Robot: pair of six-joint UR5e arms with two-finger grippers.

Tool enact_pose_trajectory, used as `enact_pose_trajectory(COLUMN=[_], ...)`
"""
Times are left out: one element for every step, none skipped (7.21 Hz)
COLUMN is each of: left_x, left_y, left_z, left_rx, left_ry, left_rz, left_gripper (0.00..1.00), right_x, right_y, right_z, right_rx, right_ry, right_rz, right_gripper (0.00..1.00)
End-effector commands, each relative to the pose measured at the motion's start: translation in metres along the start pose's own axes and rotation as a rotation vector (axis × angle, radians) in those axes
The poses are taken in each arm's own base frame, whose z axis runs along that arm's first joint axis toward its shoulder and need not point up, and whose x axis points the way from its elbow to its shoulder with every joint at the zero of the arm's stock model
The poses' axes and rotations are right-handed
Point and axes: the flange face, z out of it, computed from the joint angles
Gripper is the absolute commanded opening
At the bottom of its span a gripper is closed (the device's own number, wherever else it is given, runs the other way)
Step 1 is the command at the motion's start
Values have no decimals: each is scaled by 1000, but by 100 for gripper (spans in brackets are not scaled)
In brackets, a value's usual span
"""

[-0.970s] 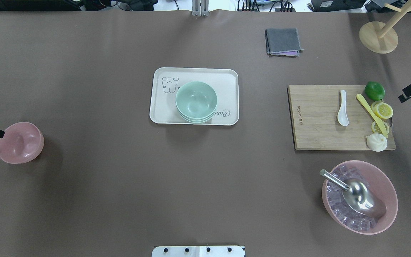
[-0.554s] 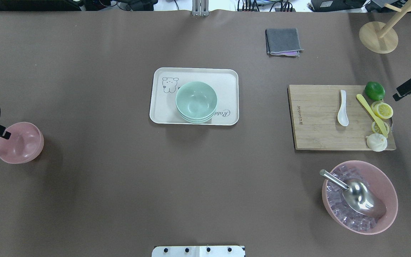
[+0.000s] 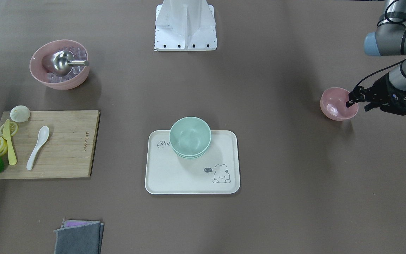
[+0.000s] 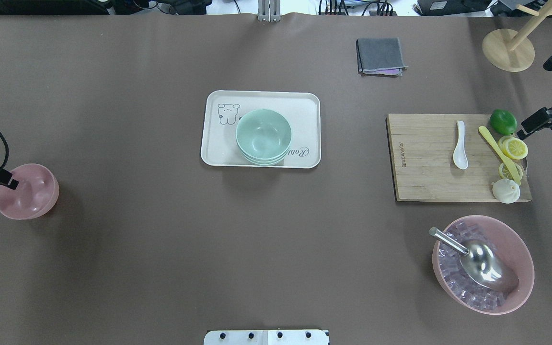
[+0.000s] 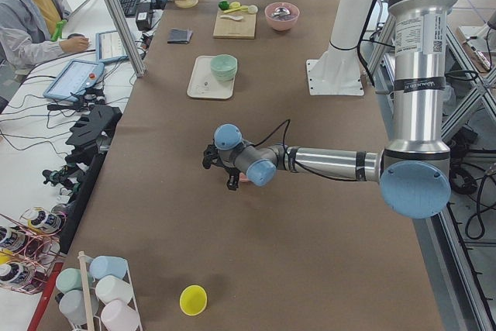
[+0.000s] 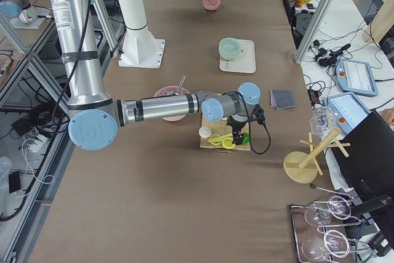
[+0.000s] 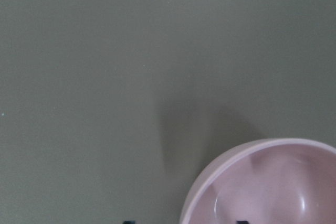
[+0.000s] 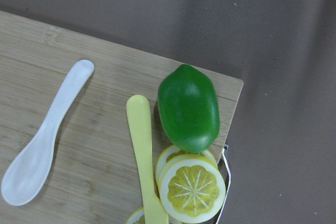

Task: Stack pink bowl on green and place spoon
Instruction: 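Move the left gripper to the pink bowl while the right gripper approaches the white spoon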

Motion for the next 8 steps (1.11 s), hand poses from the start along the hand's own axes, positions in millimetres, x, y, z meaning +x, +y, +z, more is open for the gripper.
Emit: enact_pose_trajectory(left_x=[3,3,5,15,43,69,104,157], left_y=[0,0,-1,-7,-24,-42,-63,-84], left_z=[0,1,0,-5,-18,-29,-46,-55], left_rx=[-3,-6,-5,7,14,33,67,76], left_ry=[8,9,13,24,75,111,145,193], left_rz=[1,1,4,8,-24,-39,-75,-107], left_gripper=[0,0,0,0,0,0,0,0], right_x=[-1,-3,-2,-4,-8,-17,-32,-53], right_y=[-1,-1,0,-1,-2,-13,-21,-26], right_z=[0,0,1,-1,-4,-12,0,12], right_rx=[0,0,-2,2,9,25,7,-3], right_ry=[-2,-4,-4,-4,-5,-9,-15,-25], right_rz=[-1,-3,-2,-6,-2,24,72,125], right_gripper=[100,100,100,100,100,100,100,100])
